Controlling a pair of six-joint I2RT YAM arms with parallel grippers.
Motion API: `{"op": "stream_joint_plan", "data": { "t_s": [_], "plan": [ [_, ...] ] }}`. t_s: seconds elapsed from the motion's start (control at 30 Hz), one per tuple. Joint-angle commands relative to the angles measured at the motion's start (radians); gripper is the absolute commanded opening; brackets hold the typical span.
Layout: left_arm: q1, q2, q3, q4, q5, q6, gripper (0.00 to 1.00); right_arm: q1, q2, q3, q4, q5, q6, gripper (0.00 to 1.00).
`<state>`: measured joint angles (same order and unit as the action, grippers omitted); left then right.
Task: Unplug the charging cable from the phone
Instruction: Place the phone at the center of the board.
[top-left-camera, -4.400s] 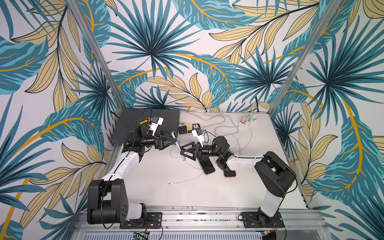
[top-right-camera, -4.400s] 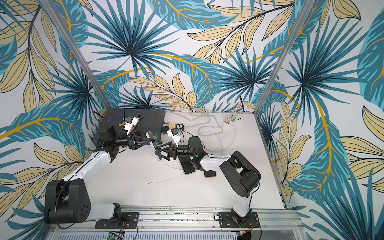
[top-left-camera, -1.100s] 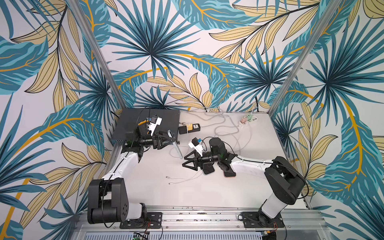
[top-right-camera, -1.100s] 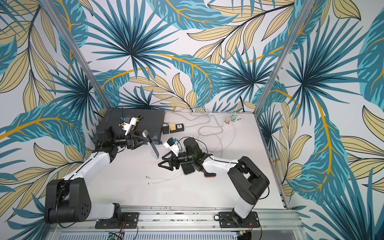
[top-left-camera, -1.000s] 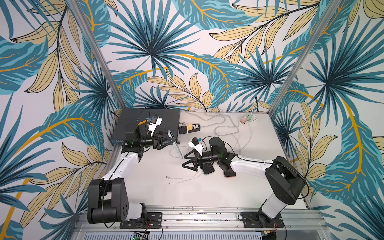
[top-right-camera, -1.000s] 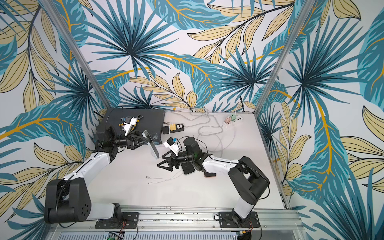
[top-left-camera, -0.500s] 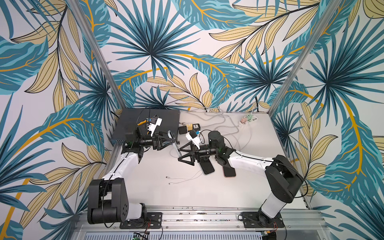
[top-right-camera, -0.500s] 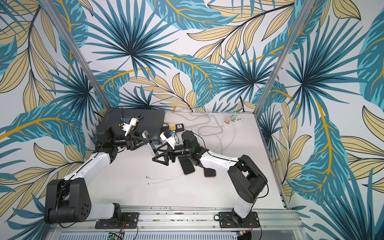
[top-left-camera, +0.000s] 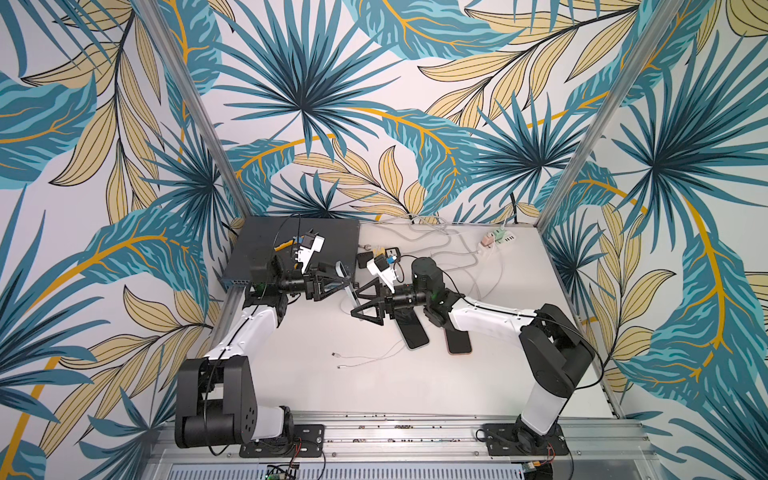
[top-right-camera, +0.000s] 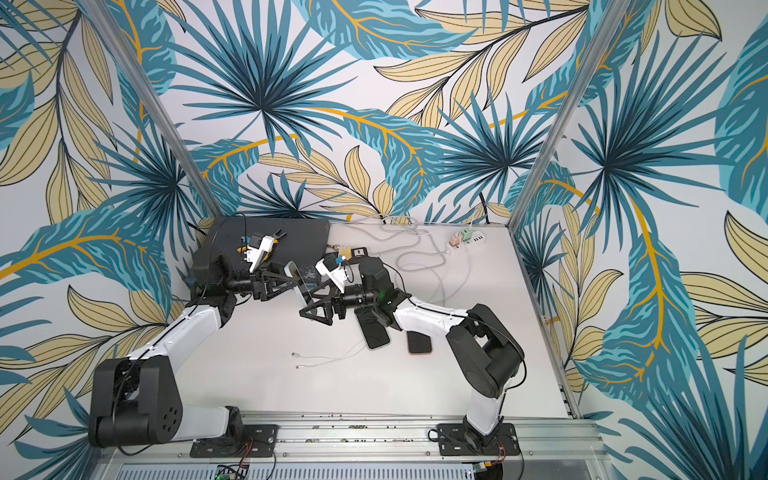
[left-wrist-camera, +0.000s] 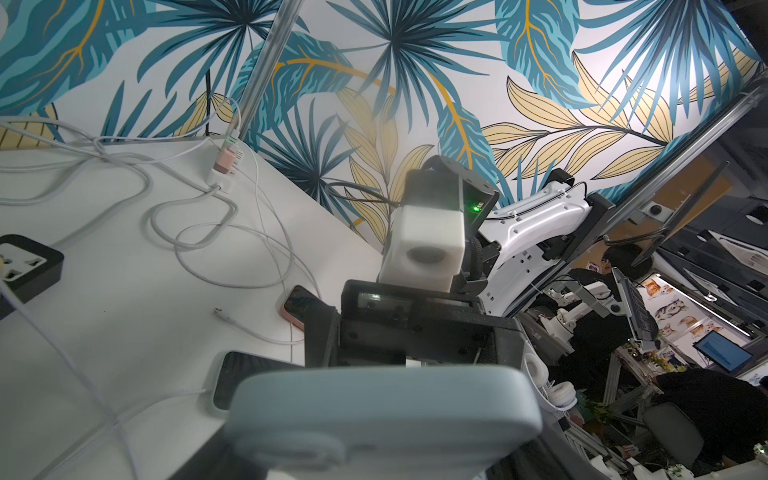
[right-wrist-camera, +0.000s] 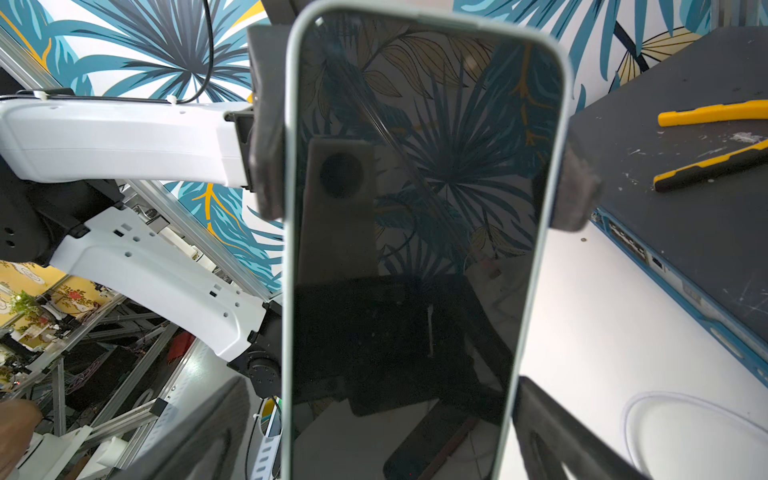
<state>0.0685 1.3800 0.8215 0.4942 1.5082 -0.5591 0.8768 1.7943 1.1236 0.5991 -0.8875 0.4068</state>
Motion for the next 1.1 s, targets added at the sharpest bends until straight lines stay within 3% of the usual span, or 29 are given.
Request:
{"op": "stream_joint_plan", "data": {
  "t_s": [0.0,0.57,0.93,1.07],
  "plan": [
    [-0.006,-0.030,-0.005,0.070,0.026,-0.024,0.32,0.000,0.022,0.020,0.019,-0.012,0.012,1.00],
    [-0.018,-0.029,-0.010,0.101,0.042,-0.045,0.32,-0.006,0.034,0.009,0.094,-0.036,0.063,0.99],
    [-0.020,-0.027,-0.013,0.111,0.042,-0.050,0.33,-0.008,0.030,-0.012,0.152,-0.059,0.086,0.68],
    [-0.020,-0.026,-0.013,0.114,0.041,-0.050,0.41,-0.007,0.024,-0.021,0.161,-0.053,0.090,0.59]
  ]
}}
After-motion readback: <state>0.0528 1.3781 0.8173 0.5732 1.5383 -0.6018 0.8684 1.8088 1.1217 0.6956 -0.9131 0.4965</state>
